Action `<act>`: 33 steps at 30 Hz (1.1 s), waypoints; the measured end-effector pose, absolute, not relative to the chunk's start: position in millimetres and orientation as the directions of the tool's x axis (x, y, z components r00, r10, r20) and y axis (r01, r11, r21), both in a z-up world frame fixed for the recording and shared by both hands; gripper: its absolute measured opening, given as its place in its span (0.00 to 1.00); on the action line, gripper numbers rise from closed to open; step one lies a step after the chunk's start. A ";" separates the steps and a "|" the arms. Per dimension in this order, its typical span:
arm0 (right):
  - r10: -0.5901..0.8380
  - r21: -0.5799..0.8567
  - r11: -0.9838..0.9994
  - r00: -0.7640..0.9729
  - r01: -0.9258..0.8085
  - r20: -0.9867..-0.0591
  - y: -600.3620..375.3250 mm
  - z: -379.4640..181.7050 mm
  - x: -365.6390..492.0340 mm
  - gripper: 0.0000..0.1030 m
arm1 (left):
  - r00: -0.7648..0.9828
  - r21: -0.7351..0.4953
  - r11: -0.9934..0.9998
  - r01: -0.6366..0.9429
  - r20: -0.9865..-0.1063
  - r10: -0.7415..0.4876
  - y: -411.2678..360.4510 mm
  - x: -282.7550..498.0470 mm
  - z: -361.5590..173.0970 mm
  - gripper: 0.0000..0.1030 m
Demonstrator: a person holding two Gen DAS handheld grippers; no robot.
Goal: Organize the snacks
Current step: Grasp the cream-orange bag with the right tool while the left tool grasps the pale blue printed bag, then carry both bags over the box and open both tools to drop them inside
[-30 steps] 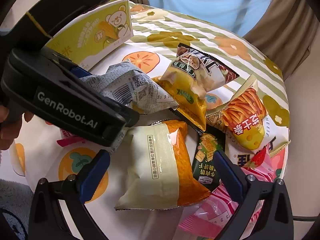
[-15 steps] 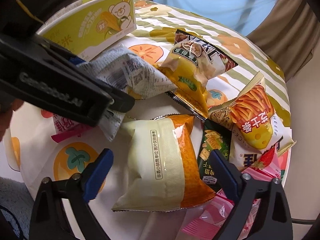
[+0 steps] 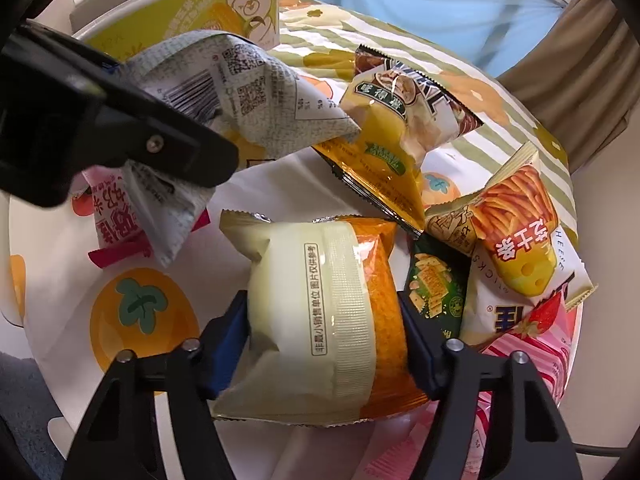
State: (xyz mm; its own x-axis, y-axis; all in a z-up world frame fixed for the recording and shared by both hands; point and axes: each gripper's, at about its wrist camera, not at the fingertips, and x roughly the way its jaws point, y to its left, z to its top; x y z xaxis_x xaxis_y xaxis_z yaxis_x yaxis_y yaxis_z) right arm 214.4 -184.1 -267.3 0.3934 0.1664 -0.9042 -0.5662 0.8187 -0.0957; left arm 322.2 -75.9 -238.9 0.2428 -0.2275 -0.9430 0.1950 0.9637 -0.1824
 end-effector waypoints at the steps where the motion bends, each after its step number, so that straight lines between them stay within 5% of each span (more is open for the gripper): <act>1: 0.168 -0.098 0.820 0.399 -0.565 -0.901 -184.6 -266.2 213.1 0.60 | 0.247 -0.182 0.964 0.196 -0.942 -0.228 -75.9 320.5 -237.2 0.69; 21: 0.244 -0.048 0.861 0.493 -0.506 -0.835 -196.4 -182.0 167.3 0.59 | 0.443 -0.189 0.963 0.194 -0.859 -0.258 -68.1 261.0 -140.5 0.69; 33: 0.244 -0.062 0.889 0.584 -0.454 -0.774 -160.8 -108.9 154.2 0.59 | 0.598 -0.193 0.972 0.131 -0.767 -0.233 22.1 220.6 -72.0 0.69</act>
State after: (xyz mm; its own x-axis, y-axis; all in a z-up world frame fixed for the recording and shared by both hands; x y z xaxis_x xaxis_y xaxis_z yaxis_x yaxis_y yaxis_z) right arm 154.2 -160.8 -108.9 0.5838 0.2444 -0.7742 -0.4539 0.8889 -0.0617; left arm 220.6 22.1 -72.0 0.5984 -0.2329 -0.7666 0.1314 0.9724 -0.1928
